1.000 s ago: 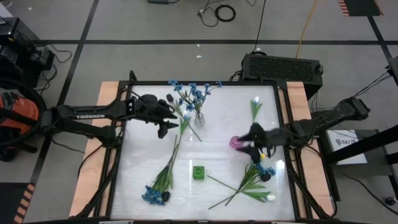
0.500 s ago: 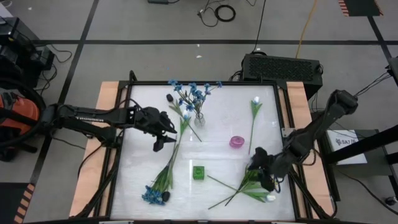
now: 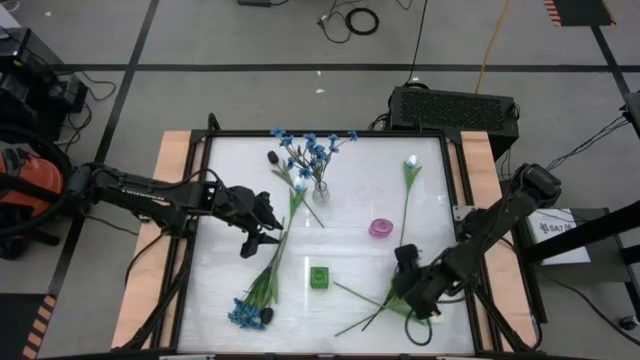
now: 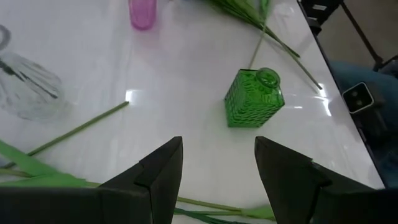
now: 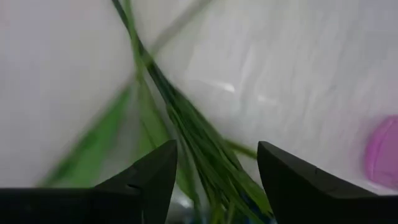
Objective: Sort flowers into vase by color
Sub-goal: Put the right blue flowers into the transparent vase
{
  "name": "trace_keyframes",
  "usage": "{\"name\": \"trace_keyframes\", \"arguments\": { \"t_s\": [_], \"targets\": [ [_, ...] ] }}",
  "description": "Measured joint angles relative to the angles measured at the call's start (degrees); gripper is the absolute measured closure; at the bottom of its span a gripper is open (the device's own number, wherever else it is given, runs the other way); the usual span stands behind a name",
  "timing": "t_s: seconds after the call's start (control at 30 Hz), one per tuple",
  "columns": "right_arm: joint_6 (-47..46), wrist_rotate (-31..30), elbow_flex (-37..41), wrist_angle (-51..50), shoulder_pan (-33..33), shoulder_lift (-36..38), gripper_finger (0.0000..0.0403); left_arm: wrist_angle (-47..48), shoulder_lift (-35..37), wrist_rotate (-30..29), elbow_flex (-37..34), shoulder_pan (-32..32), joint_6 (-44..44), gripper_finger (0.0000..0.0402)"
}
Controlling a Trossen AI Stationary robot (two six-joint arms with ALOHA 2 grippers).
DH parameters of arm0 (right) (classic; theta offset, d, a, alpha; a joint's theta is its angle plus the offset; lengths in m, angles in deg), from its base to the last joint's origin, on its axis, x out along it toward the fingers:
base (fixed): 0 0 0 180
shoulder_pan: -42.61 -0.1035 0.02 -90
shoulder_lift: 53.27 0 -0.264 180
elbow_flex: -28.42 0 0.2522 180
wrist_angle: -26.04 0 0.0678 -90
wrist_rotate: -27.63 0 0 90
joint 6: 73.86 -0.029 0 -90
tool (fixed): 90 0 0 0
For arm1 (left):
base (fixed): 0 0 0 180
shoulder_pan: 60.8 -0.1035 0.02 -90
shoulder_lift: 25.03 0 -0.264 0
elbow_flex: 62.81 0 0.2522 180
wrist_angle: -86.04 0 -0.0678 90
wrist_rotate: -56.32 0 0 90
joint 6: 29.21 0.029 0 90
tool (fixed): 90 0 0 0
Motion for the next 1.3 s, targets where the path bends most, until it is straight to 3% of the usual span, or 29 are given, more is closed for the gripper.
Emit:
{"name": "trace_keyframes", "arguments": {
  "t_s": [0.37,0.5,0.7,0.8,1.0,1.3],
  "targets": [
    [3.0,2.9,0.0,-4.7,0.7,-10.2,0.0216,0.0,0.0,-0.5,0.0,0.6,0.5,0.0194],
    [3.4,3.8,-0.4,-4.8,1.4,-12.5,0.0259,-0.2,0.0,-1.5,0.0,0.6,0.5,0.0194],
    [4.0,4.5,-0.5,-5.9,1.5,-11.9,0.0356,-0.2,0.0,-2.0,0.0,0.6,0.4,0.0194],
    [3.6,2.9,-2.7,-13.8,1.7,-11.3,0.0392,-0.3,0.0,-2.0,0.0,0.6,0.5,0.0194],
    [3.8,1.5,-10.6,-29.9,1.7,-11.0,0.0384,-2.6,0.0,-3.0,0.0,0.5,0.5,0.0194],
    [3.8,1.5,-20.7,-46.3,2.5,-10.9,0.0396,-4.0,0.0,-3.0,0.0,0.5,0.5,0.0194]
  ]
}}
